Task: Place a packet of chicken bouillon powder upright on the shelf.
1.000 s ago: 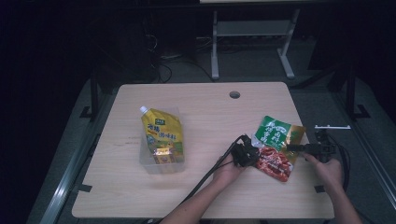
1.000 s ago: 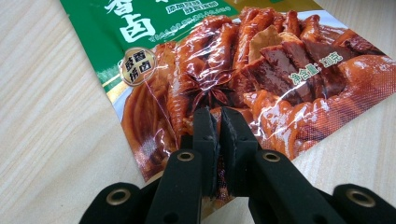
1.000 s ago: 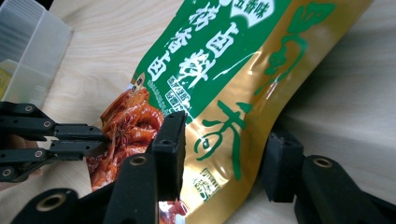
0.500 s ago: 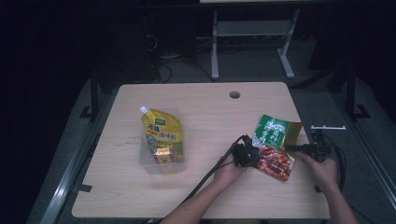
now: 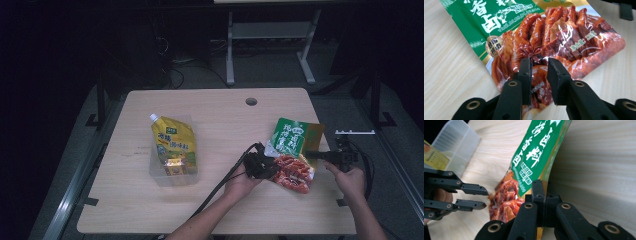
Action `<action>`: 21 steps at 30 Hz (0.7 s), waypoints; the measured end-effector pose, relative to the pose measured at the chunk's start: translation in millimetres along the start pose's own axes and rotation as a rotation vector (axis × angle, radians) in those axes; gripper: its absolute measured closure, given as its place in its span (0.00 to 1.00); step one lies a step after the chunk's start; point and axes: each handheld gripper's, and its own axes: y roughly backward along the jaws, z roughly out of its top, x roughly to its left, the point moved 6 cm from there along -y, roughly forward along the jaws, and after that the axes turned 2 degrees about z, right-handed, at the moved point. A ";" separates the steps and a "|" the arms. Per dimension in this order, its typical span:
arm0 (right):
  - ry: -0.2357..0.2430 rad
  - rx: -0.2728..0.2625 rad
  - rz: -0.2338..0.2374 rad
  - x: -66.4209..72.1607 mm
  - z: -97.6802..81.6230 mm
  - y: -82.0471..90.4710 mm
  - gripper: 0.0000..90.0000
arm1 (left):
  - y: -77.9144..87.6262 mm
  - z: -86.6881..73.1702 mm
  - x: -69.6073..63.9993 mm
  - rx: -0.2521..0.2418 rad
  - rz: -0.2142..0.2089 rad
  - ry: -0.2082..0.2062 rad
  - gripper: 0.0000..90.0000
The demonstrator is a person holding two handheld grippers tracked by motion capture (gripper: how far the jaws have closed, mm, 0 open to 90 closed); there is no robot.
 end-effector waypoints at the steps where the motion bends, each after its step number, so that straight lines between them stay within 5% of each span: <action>1: 0.010 -0.004 0.003 1.7 0.5 1.2 0.99 | 3.0 -0.8 -0.7 -0.007 -0.005 0.005 0.79; 21: 0.225 -0.053 0.050 65.0 19.5 17.4 1.00 | 40.5 -12.3 -3.4 -0.075 -0.024 -0.008 0.65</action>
